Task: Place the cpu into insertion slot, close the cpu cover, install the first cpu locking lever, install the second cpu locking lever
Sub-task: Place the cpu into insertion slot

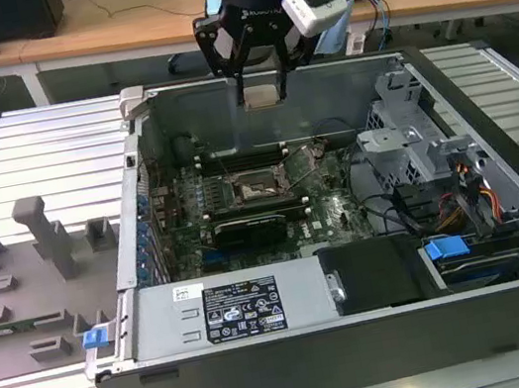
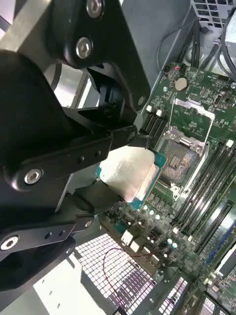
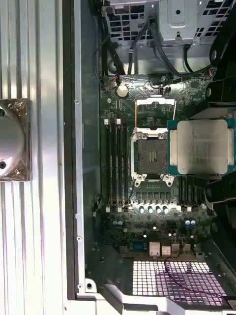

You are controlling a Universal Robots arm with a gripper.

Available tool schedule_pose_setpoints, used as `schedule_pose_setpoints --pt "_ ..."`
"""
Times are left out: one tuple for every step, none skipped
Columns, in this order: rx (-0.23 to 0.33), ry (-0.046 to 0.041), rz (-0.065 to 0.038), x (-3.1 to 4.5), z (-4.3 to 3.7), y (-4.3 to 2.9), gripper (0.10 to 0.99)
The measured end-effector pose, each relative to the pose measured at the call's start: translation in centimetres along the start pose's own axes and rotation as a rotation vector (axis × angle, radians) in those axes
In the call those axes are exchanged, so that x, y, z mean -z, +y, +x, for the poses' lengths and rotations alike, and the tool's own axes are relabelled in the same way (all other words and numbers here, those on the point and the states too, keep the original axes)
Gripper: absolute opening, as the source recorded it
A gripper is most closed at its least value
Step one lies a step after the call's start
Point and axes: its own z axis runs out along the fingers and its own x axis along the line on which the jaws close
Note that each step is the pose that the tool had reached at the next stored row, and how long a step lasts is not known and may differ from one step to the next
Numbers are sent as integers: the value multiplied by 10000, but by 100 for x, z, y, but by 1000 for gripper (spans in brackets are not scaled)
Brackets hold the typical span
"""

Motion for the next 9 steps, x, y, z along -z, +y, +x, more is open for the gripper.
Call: schedule_pose_setpoints --pt "0 0 0 0 0 0 537" --pt "0 0 0 0 0 0 537" --pt "0 0 -4 0 0 0 537" --pt "-1 0 -11 0 0 0 537" --pt "-1 1 -15 0 0 0 537" --pt "0 0 -20 0 1 0 537" --pt "1 -1 -18 -1 1 0 537" --pt "2 -2 -20 -7 1 -1 537" --pt "2 -2 -19 -24 1 -3 537"
